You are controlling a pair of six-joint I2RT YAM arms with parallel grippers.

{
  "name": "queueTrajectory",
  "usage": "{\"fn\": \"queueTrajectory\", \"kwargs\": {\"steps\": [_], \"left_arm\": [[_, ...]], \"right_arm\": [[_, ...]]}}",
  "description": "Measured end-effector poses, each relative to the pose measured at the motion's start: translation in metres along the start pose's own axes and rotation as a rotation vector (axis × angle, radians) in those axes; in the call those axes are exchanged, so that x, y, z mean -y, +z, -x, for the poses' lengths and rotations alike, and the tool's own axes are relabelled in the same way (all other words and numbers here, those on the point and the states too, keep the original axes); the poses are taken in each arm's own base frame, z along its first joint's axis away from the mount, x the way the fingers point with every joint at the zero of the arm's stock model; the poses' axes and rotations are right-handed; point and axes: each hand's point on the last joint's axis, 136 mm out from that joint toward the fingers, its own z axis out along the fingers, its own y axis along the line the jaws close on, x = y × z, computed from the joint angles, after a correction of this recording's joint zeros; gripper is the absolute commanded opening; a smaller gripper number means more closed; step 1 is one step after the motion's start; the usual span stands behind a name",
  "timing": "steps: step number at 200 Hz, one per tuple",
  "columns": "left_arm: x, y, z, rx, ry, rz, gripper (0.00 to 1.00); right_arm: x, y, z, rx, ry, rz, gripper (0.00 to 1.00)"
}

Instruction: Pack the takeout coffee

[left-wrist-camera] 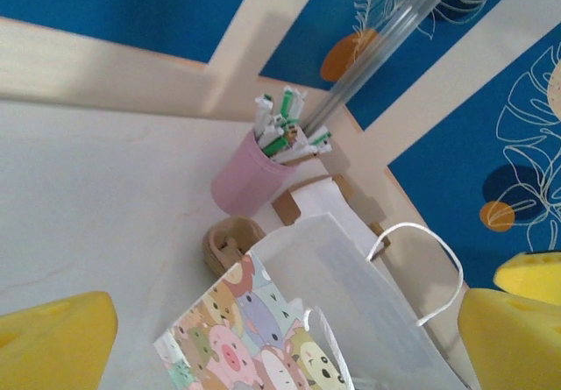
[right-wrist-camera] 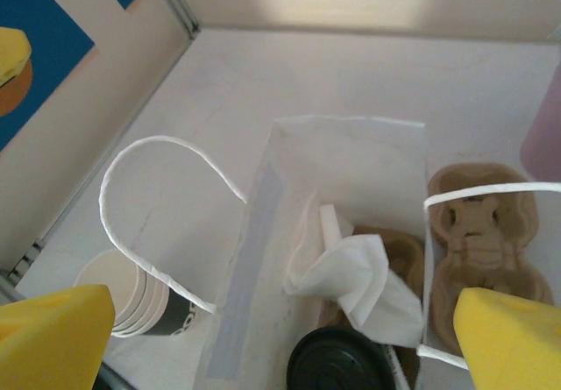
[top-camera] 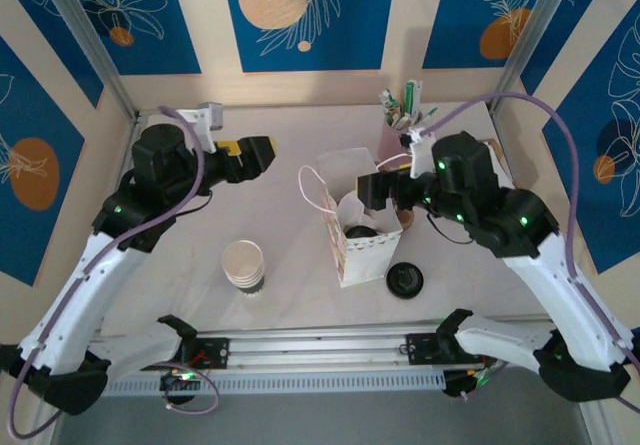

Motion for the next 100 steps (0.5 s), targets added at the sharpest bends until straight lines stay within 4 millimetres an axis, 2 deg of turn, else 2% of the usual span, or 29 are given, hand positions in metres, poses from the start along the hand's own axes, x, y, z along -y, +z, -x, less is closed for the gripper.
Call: {"fn": "queueTrajectory", "kwargs": {"steps": [49,74,100], "left_arm": [[-0.011,-0.033,0.009,0.082,0.054,0.084,1.0],[-0.026,-0.038,0.001,0.082,0.06,0.151,1.0],[-0.051,-0.038,-0.008,0.07,0.063,0.265,1.0]], "right_arm": [[0.022,-0.025,0.0,0.141,-0.029,-0.062,0.99],[0.039,-0.027,-0.005,0.176,-0.03,-0.124,0.99],[0.068,-0.021,-0.015,0.195,-0.01,-0.222,0.99]]}}
